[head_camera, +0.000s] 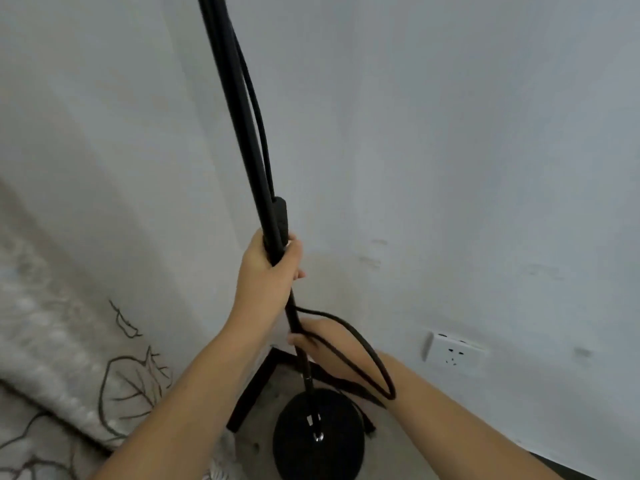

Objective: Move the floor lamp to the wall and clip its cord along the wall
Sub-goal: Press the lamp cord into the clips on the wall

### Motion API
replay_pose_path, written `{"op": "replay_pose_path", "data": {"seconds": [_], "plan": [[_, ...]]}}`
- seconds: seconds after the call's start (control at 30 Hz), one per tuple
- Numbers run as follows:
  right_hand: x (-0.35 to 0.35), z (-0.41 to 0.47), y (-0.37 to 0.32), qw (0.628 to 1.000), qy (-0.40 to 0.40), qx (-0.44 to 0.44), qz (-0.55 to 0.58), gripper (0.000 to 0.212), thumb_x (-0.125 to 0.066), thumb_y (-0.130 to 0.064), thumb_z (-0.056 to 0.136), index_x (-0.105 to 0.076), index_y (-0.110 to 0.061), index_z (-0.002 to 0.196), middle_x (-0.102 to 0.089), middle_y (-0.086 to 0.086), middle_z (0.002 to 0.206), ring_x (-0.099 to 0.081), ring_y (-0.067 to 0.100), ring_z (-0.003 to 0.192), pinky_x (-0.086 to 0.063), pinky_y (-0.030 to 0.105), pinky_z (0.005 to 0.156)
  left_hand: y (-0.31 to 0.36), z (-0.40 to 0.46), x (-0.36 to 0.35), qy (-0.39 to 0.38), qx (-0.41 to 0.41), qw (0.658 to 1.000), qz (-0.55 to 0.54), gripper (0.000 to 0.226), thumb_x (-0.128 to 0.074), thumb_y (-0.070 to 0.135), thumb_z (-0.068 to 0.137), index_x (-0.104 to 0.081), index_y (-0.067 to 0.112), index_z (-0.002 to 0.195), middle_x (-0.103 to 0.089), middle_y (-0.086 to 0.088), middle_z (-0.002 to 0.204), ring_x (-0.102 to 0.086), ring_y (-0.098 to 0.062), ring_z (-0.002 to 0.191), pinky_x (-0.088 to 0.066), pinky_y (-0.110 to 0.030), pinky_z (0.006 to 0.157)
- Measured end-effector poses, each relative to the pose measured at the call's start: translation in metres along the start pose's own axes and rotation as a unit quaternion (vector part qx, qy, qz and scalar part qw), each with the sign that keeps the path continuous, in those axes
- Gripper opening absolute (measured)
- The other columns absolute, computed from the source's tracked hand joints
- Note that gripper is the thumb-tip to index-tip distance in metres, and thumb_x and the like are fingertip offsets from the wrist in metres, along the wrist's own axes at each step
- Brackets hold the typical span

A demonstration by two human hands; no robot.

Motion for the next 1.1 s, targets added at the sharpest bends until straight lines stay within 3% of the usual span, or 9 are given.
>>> {"op": "replay_pose_path", "data": {"seconds": [0.17,0.33,0.5,0.6,0.73,0.87,0.93,1.0,1.1], "plan": [[-0.025,-0.004,0.069,0.993,-0.011,0.047,-0.112,0.035,-0.039,-0.034,0.098,-0.063,-0.01,0.092,-0.068,0.01,0.084,-0.061,0.021,0.075,-0.046,0.029,0.068,-0.066,-0.02,-0.017,0.029,-0.079,0.995,-0.049,0.01,-0.053,0.025,0.091,-0.062,0.031,0.09,-0.061,0.015,0.067,-0.06,-0.005,0.073,-0.051,-0.027,0.081],[-0.005,-0.022,0.1,0.989,-0.011,0.016,-0.15,0.023,-0.052,-0.019,0.09,-0.071,-0.007,0.085,-0.072,0.009,0.093,-0.065,0.023,0.088,-0.044,0.022,0.081,-0.07,-0.037,-0.017,0.045,-0.129,0.99,0.031,0.025,-0.042,0.026,0.096,-0.05,0.031,0.12,-0.055,0.015,0.105,-0.054,-0.001,0.098,-0.046,-0.024,0.091],[0.049,-0.039,0.085,0.967,-0.225,-0.084,-0.091,0.04,-0.046,-0.006,0.089,-0.065,-0.031,0.115,-0.058,-0.011,0.133,-0.049,0.001,0.124,-0.033,0.026,0.112,-0.061,-0.059,-0.008,0.151,-0.348,0.923,0.069,0.023,-0.039,0.016,0.093,-0.047,0.033,0.108,-0.044,0.015,0.089,-0.048,-0.003,0.072,-0.041,-0.012,0.065],[0.063,-0.05,0.06,0.963,-0.243,-0.064,0.092,0.031,-0.044,-0.018,0.096,-0.065,-0.03,0.116,-0.064,-0.008,0.127,-0.054,-0.001,0.121,-0.038,0.02,0.108,-0.069,-0.08,-0.024,0.056,-0.374,0.924,0.058,0.018,-0.036,0.027,0.096,-0.044,0.043,0.1,-0.044,0.012,0.073,-0.045,-0.003,0.055,-0.037,-0.012,0.052],[0.069,-0.06,0.042,0.904,-0.264,-0.071,0.33,0.037,-0.042,-0.034,0.094,-0.063,-0.012,0.114,-0.065,0.016,0.111,-0.06,0.029,0.107,-0.047,0.036,0.101,-0.08,-0.079,-0.058,-0.031,-0.254,0.961,0.106,0.015,-0.035,0.034,0.096,-0.046,0.042,0.089,-0.055,0.012,0.081,-0.055,-0.004,0.069,-0.044,-0.016,0.063],[0.081,-0.067,0.057,0.92,-0.15,-0.078,0.354,0.023,-0.052,-0.027,0.092,-0.064,-0.008,0.089,-0.047,-0.003,0.057,-0.048,0.012,0.053,-0.055,0.026,0.07,-0.081,-0.054,-0.073,-0.071,-0.178,0.978,0.087,0.023,-0.041,0.028,0.097,-0.052,0.027,0.077,-0.051,0.013,0.056,-0.046,-0.003,0.052,-0.038,-0.016,0.052],[0.098,-0.071,0.068,0.935,-0.041,-0.115,0.334,0.023,-0.058,-0.029,0.085,-0.063,-0.008,0.078,-0.032,-0.007,0.05,-0.029,0.008,0.043,-0.039,0.017,0.045,-0.079,-0.04,-0.079,-0.055,-0.132,0.989,0.033,0.027,-0.041,0.026,0.097,-0.054,0.025,0.073,-0.048,0.013,0.05,-0.041,-0.003,0.048,-0.035,-0.018,0.051],[0.117,-0.075,0.071,0.956,0.056,-0.152,0.245,0.024,-0.058,-0.028,0.089,-0.069,-0.015,0.073,-0.03,-0.009,0.048,-0.023,0.006,0.04,-0.023,0.016,0.04,-0.076,-0.028,-0.09,-0.033,-0.089,0.995,-0.031,0.028,-0.04,0.024,0.097,-0.055,0.021,0.073,-0.045,0.008,0.051,-0.041,-0.011,0.047,-0.037,-0.027,0.051],[0.134,-0.071,0.065,0.958,0.232,-0.156,0.058,0.029,-0.056,-0.033,0.09,-0.074,-0.026,0.069,-0.049,-0.011,0.045,-0.04,0.005,0.038,-0.026,0.019,0.046,-0.069,-0.018,-0.111,-0.009,-0.052,0.995,-0.085,0.029,-0.042,0.019,0.096,-0.058,0.016,0.073,-0.049,0.001,0.05,-0.045,-0.011,0.042,-0.042,-0.024,0.044]]}}
Point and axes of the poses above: each hand's wrist, its own z-axis towards the middle knuckle, its own x-axis out of the back of the hand, y = z × x, the point moved 1 cm from there along z, towards the middle knuckle
